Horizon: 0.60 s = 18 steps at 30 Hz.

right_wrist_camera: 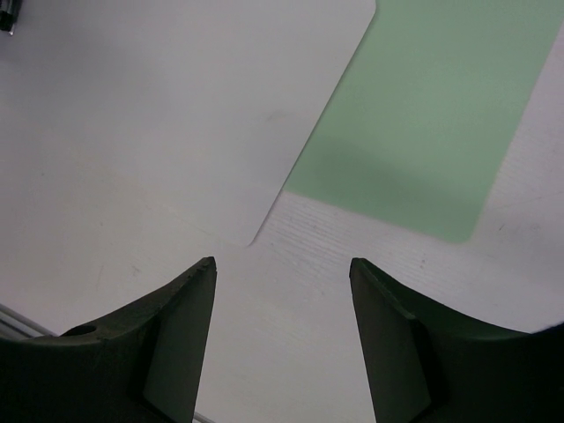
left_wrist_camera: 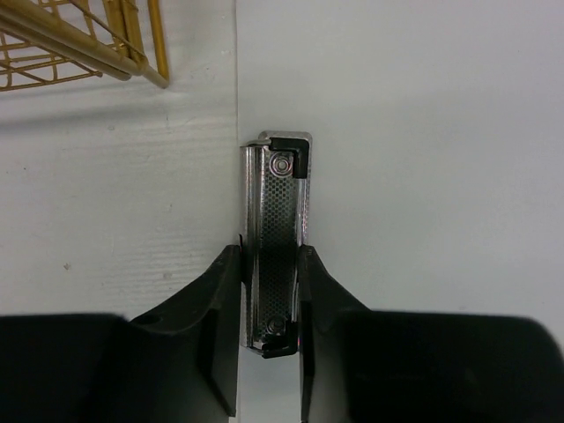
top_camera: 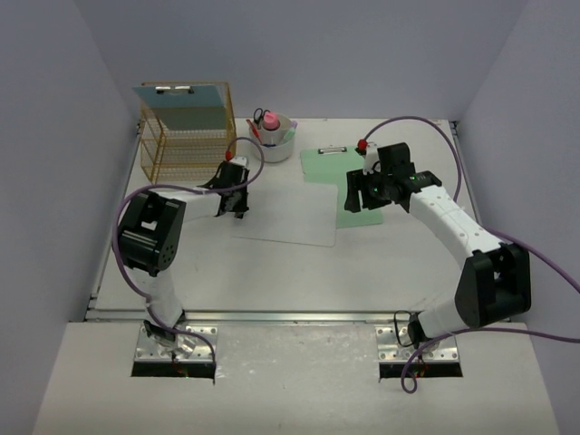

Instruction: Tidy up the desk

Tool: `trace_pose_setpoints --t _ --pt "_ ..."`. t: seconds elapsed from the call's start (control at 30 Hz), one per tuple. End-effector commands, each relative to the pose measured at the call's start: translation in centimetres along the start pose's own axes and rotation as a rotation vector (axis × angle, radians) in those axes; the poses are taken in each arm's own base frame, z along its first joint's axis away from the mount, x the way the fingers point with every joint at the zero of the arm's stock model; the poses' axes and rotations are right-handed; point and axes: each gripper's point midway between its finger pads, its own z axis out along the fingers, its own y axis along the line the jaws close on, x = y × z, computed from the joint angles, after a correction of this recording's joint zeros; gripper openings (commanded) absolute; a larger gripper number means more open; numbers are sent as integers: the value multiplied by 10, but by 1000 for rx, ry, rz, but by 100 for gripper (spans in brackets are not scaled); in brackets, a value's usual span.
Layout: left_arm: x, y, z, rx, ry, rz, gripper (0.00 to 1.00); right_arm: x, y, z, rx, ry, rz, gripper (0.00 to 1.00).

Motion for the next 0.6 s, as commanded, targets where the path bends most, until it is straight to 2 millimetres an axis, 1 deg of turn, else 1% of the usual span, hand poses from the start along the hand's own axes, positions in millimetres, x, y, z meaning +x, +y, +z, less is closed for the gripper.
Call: trace_pose_setpoints --t 0.0,0.03,0.07,0.13,0.17,0.2,0.23,0.27,0.3,0.37,0.4,0.43,0.5,0.57 --pt "7 -16 -12 59 21 45 0 -16 -2 -10 6 -69 -26 63" --pt "7 -17 -16 64 20 50 0 -17 -3 -11 8 -72 -25 63" --pt "11 -17 -22 70 28 55 0 -18 -3 -12 8 -76 -28 63" --pt "5 -17 -40 81 6 69 0 -19 -3 -14 6 -82 -29 63" --pt "0 -17 -46 85 -13 76 0 -20 -2 -15 4 -84 -28 63" --pt "-9 -17 -58 89 -41 91 0 -20 -1 -16 -1 -86 -29 63" --pt "-11 -16 -63 88 -46 107 0 -21 -1 -16 -3 -86 -29 63" --pt "-20 -15 -74 87 -75 125 0 -21 0 -17 -4 -87 -26 63" --pt "-36 -14 -92 87 -127 144 0 -22 1 -18 -6 -89 -23 63" --pt "-62 -12 -118 84 -208 201 0 -23 1 -20 -6 -96 -20 63" --pt "-68 -9 -126 71 -230 234 0 -24 1 -21 -3 -99 -20 63" --pt "-79 -7 -139 64 -271 268 0 -25 1 -22 -2 -103 -20 63" --pt "-104 -3 -171 49 -373 309 0 -27 1 -24 -2 -111 -22 63" --pt "-122 1 -200 32 -472 387 0 -28 1 -26 1 -116 -23 64"
